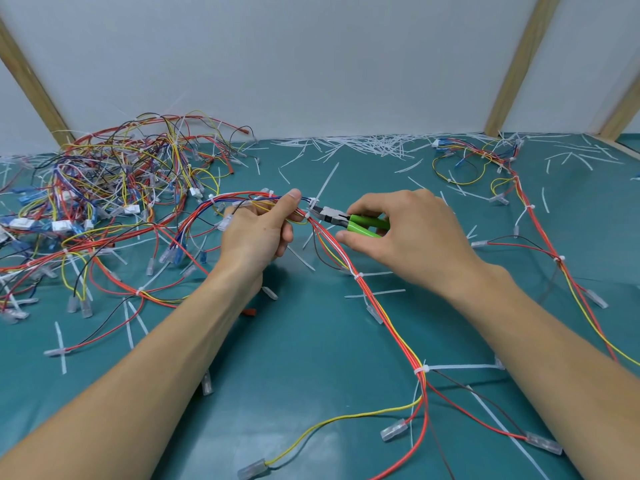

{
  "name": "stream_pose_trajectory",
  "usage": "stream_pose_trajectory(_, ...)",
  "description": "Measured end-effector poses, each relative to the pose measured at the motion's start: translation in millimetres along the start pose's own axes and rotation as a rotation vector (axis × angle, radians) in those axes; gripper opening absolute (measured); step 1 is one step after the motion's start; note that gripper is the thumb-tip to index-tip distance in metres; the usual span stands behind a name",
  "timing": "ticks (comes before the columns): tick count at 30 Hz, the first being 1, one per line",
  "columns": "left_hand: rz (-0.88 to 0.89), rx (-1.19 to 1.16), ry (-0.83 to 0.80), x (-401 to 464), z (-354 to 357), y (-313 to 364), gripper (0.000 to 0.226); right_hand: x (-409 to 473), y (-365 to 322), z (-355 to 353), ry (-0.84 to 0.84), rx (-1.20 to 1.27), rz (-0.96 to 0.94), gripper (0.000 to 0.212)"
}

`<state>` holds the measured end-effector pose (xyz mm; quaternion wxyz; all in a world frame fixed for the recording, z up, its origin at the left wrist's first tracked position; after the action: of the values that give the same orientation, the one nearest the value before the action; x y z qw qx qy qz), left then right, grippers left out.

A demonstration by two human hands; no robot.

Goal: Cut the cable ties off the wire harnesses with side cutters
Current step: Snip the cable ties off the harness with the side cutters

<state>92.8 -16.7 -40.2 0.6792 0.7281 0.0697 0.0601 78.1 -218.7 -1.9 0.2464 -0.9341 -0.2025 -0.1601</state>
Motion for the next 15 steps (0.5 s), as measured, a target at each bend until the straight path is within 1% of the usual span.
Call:
stream_pose_trajectory(7,0.002,0.007,0.007,1.4,-0.5,-1.8,0.036,-0.3,-2.0,4.7,-0.045,-0.025,0.001,0.025)
stream_pose_trajectory(15,0.018,0.008,0.004,2.3,-0.2,-2.2,0.037,-0.3,-2.0,4.5,-0.058,-0.027,0.036,0.024)
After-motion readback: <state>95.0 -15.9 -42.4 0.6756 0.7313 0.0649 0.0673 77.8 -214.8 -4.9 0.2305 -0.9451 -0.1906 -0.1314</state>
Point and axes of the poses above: each hand's wrist, its own x-axis towards the middle knuckle, its own z-axis out of the palm, y = z × x, the point moved 6 cm from there along x, towards the middle knuckle, and after that the axes turned 4 degrees about -y, right-handed, at the moved point
